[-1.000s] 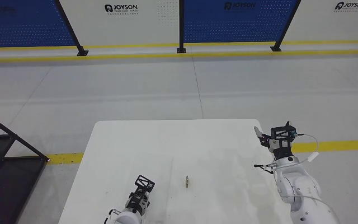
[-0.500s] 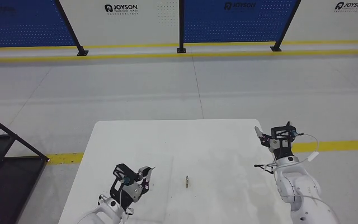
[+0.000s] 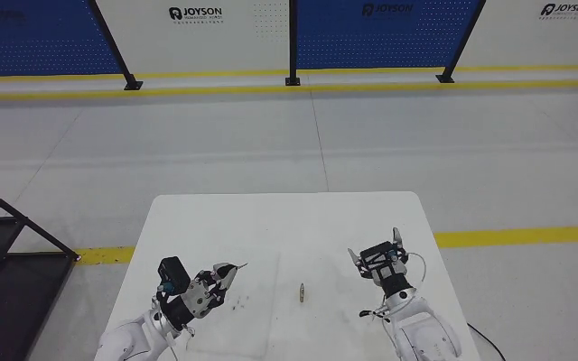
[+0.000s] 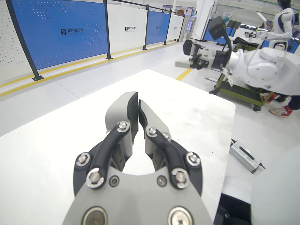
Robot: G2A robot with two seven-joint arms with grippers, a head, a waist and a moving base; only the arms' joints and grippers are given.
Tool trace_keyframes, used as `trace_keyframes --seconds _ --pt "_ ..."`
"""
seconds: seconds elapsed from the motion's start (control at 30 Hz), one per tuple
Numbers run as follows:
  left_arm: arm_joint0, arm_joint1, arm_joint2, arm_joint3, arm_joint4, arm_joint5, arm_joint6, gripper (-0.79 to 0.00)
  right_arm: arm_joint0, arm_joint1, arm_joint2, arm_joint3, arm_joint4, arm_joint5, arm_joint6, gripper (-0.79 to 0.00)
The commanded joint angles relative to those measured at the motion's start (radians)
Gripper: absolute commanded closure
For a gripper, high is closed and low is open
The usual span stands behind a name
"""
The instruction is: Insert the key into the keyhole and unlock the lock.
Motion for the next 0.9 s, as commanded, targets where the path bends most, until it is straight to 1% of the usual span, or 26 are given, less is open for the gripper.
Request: trace_keyframes --seconds 0.0,0.07,0.23,0.37,0.43,0.57,0.77,0.8,0.83,0.87 --pt "0.000 0.000 0.000 0.000 0.000 0.000 0.000 0.000 -0.006 -0.007 -0.065 0.021 -0.035 0.028 -0.003 -0.785" --pt "0.000 0.000 0.000 0.000 0.000 0.000 0.000 0.000 -0.009 -0.016 -0.130 0.051 -0.042 0.040 -0.007 -0.785" --pt "0.000 0.000 0.000 0.000 0.000 0.000 0.000 0.000 0.013 -0.035 -0.243 0.123 -0.016 0.015 -0.004 -0.785" --pt "0.000 0.000 0.000 0.000 0.000 0.000 0.000 0.000 0.030 -0.051 -0.314 0.176 0.002 0.045 -0.013 -0.785" --pt "0.000 0.000 0.000 0.000 0.000 0.000 0.000 0.000 0.040 -0.059 -0.335 0.197 0.009 0.072 -0.015 -0.785" --pt "0.000 0.000 0.000 0.000 0.000 0.000 0.000 0.000 0.054 -0.066 -0.338 0.223 0.075 0.068 -0.021 -0.785" --pt "0.000 0.000 0.000 0.000 0.000 0.000 0.000 0.000 0.077 -0.075 -0.345 0.280 0.108 0.084 -0.009 -0.785" --pt "0.000 0.000 0.000 0.000 0.000 0.000 0.000 0.000 0.083 -0.077 -0.349 0.289 0.114 0.082 -0.003 -0.748" --pt "0.000 0.000 0.000 0.000 0.000 0.000 0.000 0.000 0.091 -0.079 -0.354 0.299 0.116 0.079 0.003 -0.668" --pt "0.000 0.000 0.000 0.000 0.000 0.000 0.000 0.000 0.099 -0.081 -0.359 0.308 0.118 0.077 0.007 -0.563"
